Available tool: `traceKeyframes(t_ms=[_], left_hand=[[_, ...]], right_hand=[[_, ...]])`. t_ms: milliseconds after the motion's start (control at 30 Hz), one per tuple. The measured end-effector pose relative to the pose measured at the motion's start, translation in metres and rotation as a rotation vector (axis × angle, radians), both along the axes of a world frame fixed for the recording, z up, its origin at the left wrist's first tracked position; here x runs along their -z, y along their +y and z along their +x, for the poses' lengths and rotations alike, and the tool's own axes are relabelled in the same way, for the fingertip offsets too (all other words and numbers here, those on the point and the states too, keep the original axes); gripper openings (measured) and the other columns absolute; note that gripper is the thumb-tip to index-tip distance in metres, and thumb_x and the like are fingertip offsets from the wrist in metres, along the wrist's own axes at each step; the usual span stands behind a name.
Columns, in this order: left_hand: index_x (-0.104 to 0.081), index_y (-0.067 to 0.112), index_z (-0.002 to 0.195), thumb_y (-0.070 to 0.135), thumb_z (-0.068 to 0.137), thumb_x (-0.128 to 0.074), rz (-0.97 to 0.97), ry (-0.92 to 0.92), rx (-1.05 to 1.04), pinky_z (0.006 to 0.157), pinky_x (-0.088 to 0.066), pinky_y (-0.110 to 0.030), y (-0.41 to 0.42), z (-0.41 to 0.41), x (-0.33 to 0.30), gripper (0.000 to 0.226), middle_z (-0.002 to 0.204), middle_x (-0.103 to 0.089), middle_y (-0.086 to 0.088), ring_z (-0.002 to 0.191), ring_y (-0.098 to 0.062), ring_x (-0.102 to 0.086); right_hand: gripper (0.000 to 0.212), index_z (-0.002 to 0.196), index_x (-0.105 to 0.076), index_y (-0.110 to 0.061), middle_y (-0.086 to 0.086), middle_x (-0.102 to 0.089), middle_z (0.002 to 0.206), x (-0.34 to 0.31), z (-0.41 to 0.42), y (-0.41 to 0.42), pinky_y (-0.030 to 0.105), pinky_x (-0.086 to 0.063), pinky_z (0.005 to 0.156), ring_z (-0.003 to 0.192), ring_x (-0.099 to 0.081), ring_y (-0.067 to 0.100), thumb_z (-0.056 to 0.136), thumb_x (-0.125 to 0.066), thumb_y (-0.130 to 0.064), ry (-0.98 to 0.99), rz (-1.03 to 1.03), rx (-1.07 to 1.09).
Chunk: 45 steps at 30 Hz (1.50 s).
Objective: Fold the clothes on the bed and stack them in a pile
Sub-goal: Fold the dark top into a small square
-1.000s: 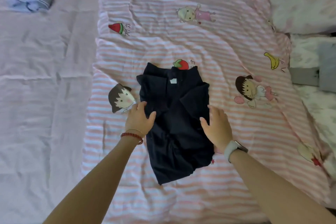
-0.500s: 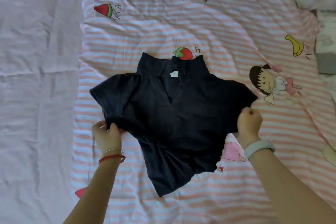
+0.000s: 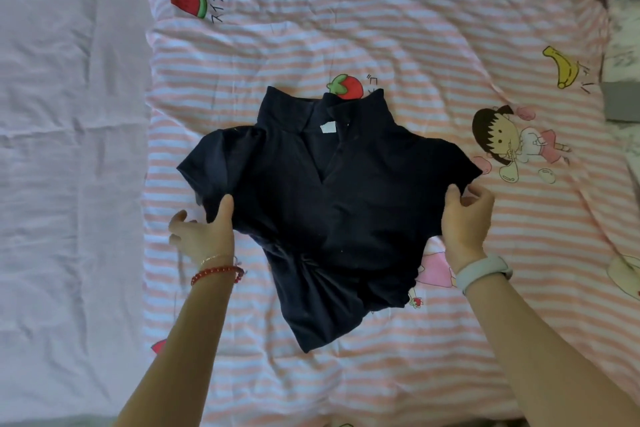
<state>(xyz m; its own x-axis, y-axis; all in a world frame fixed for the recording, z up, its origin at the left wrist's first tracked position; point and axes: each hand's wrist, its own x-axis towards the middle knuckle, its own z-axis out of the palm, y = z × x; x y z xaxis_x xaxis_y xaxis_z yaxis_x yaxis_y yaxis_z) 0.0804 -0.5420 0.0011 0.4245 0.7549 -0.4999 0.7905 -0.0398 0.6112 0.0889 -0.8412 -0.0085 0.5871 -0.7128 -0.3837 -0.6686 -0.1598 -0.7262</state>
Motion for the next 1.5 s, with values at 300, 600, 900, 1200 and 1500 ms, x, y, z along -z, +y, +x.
traceKeyframes(t_ms=[300,600,900,1200,1500], left_hand=[[-0.038,0.001,0.121,0.044,0.075,-0.071,-0.048,0.317,0.385,0.1,-0.031,-0.04,-0.081,-0.062,0.014,0.071,0.125,-0.039,-0.016,0.116,-0.034,-0.039],[-0.061,0.01,0.097,-0.007,0.084,-0.038,-0.825,-0.033,0.09,0.062,-0.057,-0.032,0.007,-0.083,-0.006,0.031,0.086,-0.067,-0.007,0.072,-0.021,-0.061],[-0.055,0.01,0.094,0.026,0.088,-0.063,-0.657,0.261,0.208,0.058,-0.051,-0.026,-0.001,-0.111,0.011,0.019,0.087,-0.061,-0.005,0.075,-0.019,-0.06],[-0.057,0.008,0.094,-0.018,0.082,-0.028,-0.781,-0.043,0.214,0.068,-0.05,-0.039,-0.003,-0.145,-0.013,0.041,0.093,-0.06,-0.01,0.087,-0.03,-0.056],[-0.057,-0.003,0.1,0.01,0.094,-0.052,-0.459,0.075,0.256,0.077,-0.051,-0.043,0.012,-0.203,0.023,0.016,0.089,-0.06,-0.014,0.082,-0.027,-0.057]], right_hand=[[0.029,0.11,-0.052,-0.02,-0.006,-0.061,0.095,-0.008,-0.112,0.062,0.028,-0.044,0.074,0.089,-0.057,0.018,0.086,-0.058,-0.036,0.273,0.191,-0.322],[0.029,0.094,-0.064,-0.037,-0.013,-0.067,0.091,-0.043,-0.107,0.019,0.024,-0.053,0.071,0.088,-0.064,0.007,0.093,-0.047,-0.013,-0.064,0.376,-0.283],[0.045,0.121,-0.049,-0.043,-0.025,-0.053,0.123,-0.032,-0.133,-0.003,0.012,-0.045,0.087,0.114,-0.049,-0.008,0.09,-0.058,-0.013,-0.042,0.457,-0.588],[0.019,0.108,-0.064,-0.014,-0.013,-0.053,0.114,-0.054,-0.156,-0.011,0.013,-0.038,0.093,0.107,-0.046,-0.003,0.091,-0.058,-0.018,-0.158,-0.079,-0.687],[0.019,0.111,-0.056,-0.012,0.0,-0.059,0.105,-0.019,-0.205,-0.013,0.028,-0.043,0.075,0.093,-0.055,0.016,0.094,-0.053,-0.018,0.225,0.333,-0.55]])
